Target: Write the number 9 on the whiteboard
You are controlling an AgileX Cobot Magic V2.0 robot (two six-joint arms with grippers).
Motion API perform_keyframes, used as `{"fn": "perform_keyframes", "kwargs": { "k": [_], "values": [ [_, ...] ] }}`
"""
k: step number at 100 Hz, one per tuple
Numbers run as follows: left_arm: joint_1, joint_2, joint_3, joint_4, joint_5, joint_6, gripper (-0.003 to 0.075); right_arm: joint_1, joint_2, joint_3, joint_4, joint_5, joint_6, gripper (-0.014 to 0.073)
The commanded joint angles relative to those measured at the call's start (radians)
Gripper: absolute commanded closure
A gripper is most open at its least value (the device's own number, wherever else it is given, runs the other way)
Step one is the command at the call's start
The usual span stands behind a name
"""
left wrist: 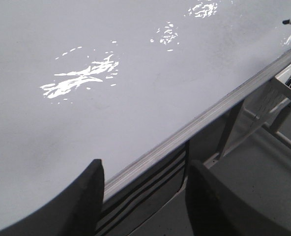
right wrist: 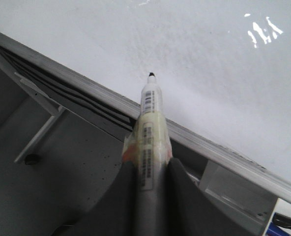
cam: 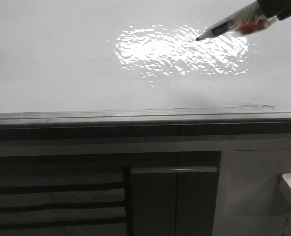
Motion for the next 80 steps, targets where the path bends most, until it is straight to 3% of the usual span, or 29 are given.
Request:
{"fn": "perform_keyframes", "kwargs": {
  "k": [1,15,56,67,80],
  "values": [
    [0.003,-0.003,-0.016,-0.054,-0.064,-0.014,0.0377,0.003,0.013,-0.018,0.051,-0.095,-0.002,0.0643],
    [0.003,0.003,-0.016,-0.059,-0.062,-0.014,0.0377,0.003,0.072,-0.049,0.071,-0.107,-0.002,0.0643],
    [0.003,0.003,-0.016,-0.059,-0.062,-0.014,0.0377,0.003,0.199,-0.066,0.071,-0.343,-0.002,0.0643],
    [0.003,0.003,-0.016,-0.059,-0.062,-0.014,0.0377,0.003,0.241,-0.104,0.071,-0.340,-0.002,0.0643],
    [0.003,0.003,-0.016,-0.059,-0.064,-0.014,0.0377,0.006,0.294,-0.159,0.067,-0.221,-0.016,0.0643]
  ]
}}
